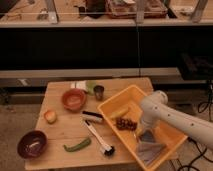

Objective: Place sponge in metal cup

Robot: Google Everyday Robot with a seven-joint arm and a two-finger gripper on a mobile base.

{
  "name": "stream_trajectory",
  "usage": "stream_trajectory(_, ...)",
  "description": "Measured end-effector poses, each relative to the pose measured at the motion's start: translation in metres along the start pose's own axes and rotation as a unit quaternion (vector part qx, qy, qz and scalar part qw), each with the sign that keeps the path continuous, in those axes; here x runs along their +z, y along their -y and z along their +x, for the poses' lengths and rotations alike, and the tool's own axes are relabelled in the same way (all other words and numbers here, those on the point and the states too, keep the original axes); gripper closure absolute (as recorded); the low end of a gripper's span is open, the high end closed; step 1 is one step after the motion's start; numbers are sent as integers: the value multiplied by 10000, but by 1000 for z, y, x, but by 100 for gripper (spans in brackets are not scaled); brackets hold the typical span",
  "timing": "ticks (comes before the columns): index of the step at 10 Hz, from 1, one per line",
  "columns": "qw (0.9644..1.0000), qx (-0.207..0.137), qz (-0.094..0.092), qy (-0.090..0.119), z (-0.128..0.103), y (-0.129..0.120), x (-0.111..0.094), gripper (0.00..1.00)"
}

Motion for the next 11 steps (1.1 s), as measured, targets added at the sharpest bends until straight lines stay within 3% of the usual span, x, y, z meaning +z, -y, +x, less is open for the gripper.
stream_trajectory(2, 10000, -2, -15, -94, 3, -6, -6, 66)
stream_trajectory(4, 9996, -1, -14, -274, 7, -19, -32, 66)
stream_trajectory(9, 9975, -66, 108, -697, 14, -49, -157, 66)
stream_trajectory(11, 9960, -153, 200, -855, 20, -57, -187, 66)
